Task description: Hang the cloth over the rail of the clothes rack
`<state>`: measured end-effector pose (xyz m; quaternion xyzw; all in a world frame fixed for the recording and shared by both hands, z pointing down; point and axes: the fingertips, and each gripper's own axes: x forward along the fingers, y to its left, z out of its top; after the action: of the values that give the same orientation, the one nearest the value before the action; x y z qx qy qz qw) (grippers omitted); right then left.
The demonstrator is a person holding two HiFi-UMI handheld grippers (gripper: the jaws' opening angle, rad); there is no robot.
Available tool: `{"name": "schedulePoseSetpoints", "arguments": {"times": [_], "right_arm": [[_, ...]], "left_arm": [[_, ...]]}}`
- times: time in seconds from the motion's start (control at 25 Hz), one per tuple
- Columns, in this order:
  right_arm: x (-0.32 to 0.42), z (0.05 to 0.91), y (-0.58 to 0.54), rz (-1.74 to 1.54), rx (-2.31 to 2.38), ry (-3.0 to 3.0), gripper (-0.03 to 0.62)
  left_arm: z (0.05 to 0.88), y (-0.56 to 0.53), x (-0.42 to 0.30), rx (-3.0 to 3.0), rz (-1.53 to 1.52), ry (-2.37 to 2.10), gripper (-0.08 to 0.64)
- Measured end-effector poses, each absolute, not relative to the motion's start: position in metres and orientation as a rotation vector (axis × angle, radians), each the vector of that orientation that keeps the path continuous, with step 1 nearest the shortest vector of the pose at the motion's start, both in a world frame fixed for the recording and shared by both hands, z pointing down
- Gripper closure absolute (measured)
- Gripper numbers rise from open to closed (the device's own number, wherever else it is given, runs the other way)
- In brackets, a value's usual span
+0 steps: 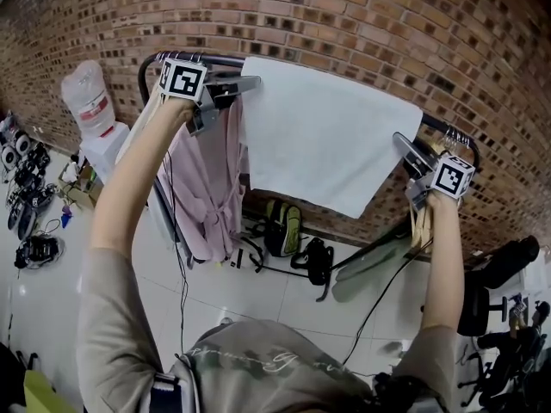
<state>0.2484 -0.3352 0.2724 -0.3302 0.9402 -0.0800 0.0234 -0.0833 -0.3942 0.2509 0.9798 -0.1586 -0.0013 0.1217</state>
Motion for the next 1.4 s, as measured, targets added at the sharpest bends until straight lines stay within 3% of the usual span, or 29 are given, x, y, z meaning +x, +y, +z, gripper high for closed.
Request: {"name": "schedulePoseSetpoints", "arguments": {"times": [0.4,0.48,0.72,1.36,1.4], "right_arm": [[0.257,0.281,-0.34,-0.246,-1.094,2.89,0.472],[0.259,0.287,-0.339,-0.278,-1.112,2.907,0.428],[0.271,0.3,-0.336,-0.3,-1.171,2.889,0.425],[0.27,0.302,-0.274,-0.124,-1.027,2.849,0.426],[0.263,0.302,-0.265,-0.101,-0.987,2.863,0.426]], "left_arm": [[0.275,-0.396,-0.085,2.881,0.132,-0.475,0.42],[0.278,-0.399,-0.088,2.869,0.118,-0.501,0.404],[0.287,-0.399,-0.103,2.835,0.045,-0.563,0.36],[0.276,-0.312,-0.111,3.028,-0.21,-0.452,0.365],[0.275,-0.303,-0.11,3.048,-0.236,-0.439,0.408]]}}
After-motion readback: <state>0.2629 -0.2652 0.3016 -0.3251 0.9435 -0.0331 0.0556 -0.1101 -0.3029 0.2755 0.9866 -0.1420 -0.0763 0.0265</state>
